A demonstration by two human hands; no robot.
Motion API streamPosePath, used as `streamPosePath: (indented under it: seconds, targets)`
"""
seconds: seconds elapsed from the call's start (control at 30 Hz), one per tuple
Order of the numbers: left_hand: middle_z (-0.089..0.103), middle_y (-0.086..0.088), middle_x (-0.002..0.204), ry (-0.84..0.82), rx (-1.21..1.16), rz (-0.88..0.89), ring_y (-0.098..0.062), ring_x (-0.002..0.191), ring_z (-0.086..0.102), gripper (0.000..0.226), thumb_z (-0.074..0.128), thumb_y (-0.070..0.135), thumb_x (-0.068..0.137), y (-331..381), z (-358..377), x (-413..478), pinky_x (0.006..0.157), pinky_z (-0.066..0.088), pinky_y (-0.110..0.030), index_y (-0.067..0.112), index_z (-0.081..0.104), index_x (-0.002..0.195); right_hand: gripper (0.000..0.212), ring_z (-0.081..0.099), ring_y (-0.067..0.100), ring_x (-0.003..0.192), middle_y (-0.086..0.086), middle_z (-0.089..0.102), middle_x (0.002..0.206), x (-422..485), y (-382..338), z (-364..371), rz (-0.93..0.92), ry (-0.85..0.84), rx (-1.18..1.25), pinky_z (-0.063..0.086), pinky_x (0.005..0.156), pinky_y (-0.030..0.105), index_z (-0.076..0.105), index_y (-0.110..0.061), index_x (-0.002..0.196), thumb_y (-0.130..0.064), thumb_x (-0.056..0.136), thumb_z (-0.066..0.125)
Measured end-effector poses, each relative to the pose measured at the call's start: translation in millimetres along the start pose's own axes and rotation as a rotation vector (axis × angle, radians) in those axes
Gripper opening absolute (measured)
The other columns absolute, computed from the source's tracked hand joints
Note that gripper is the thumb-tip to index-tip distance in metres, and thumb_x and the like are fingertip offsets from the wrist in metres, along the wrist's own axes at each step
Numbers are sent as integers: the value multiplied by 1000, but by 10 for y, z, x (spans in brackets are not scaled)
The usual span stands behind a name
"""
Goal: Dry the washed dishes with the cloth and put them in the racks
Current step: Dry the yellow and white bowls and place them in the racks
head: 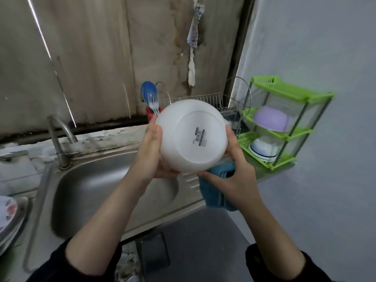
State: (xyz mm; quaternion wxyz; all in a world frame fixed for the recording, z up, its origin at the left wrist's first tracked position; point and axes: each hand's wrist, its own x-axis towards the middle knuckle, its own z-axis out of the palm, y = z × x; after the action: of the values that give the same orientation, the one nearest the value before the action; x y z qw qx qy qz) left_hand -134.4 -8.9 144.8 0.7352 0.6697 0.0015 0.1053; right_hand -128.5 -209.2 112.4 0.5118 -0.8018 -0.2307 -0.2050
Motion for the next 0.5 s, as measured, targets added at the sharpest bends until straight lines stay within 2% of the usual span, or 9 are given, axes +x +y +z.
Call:
streamPosePath:
  seconds: [0.07, 0.13, 0.17, 0.23, 0.3, 0.33, 0.37, 0.43, 0.5]
  targets:
    - [36, 10, 152, -14, 54, 65, -33, 116, 59, 54, 32, 71, 87, -32, 160, 184, 62, 59, -39, 68, 15, 138, 111, 50, -21, 106, -49, 50, 116, 89, 159, -102, 42, 22, -5, 41, 86, 4, 16, -54, 146, -39, 63, 87]
    - [22, 18, 157, -37, 129, 153, -26, 134, 43, 45, 31, 80, 84, -98, 336, 413, 89, 53, -51, 80, 13, 125, 112, 51, -15, 114, -38, 54, 124, 208, 321, -202, 66, 54, -21, 45, 89, 11, 15, -62, 142, -34, 63, 90]
    - [20, 23, 155, -51, 147, 206, -20, 137, 38, 41, 29, 80, 83, -137, 429, 535, 100, 45, -56, 83, 14, 120, 112, 52, -13, 116, -34, 54, 127, 281, 401, -254, 79, 71, -24, 46, 91, 14, 16, -63, 141, -32, 63, 90]
    - [25, 20, 152, -91, 160, 304, -9, 134, 37, 44, 27, 76, 82, -205, 626, 793, 110, 37, -52, 80, 18, 125, 112, 50, -8, 122, -34, 50, 133, 459, 562, -367, 93, 101, -10, 48, 96, 23, 18, -60, 142, -28, 63, 91]
    - [22, 10, 152, -119, 224, 350, -3, 128, 37, 67, 33, 83, 74, -212, 796, 1084, 110, 35, -28, 67, 18, 137, 112, 48, -9, 125, -39, 48, 132, 684, 702, -494, 102, 122, 8, 49, 98, 27, 20, -57, 142, -23, 63, 91]
    - [15, 8, 152, -135, 273, 361, -3, 127, 34, 82, 37, 89, 66, -197, 863, 1248, 103, 31, -13, 61, 17, 140, 112, 48, -11, 123, -41, 50, 128, 814, 779, -560, 107, 132, 8, 49, 96, 25, 21, -57, 142, -21, 63, 92]
    - [7, 8, 153, -163, 322, 385, -6, 131, 29, 96, 40, 96, 57, -177, 923, 1411, 98, 26, -7, 57, 14, 141, 113, 48, -14, 120, -42, 53, 123, 945, 851, -625, 116, 143, 8, 48, 92, 20, 21, -58, 141, -20, 62, 92]
    - [-4, 7, 156, -227, 445, 472, -11, 141, 11, 117, 44, 100, 46, -115, 1022, 1753, 108, 16, -19, 49, 6, 144, 113, 49, -20, 114, -47, 54, 113, 1214, 967, -759, 122, 167, 16, 45, 84, 8, 22, -57, 141, -16, 62, 92]
    - [-5, 5, 158, -293, 575, 578, -14, 145, 2, 137, 51, 98, 42, -24, 1118, 2095, 115, 12, -36, 34, 0, 151, 113, 47, -20, 117, -52, 51, 111, 1487, 1033, -896, 119, 188, 11, 45, 86, 7, 23, -51, 144, -15, 62, 91]
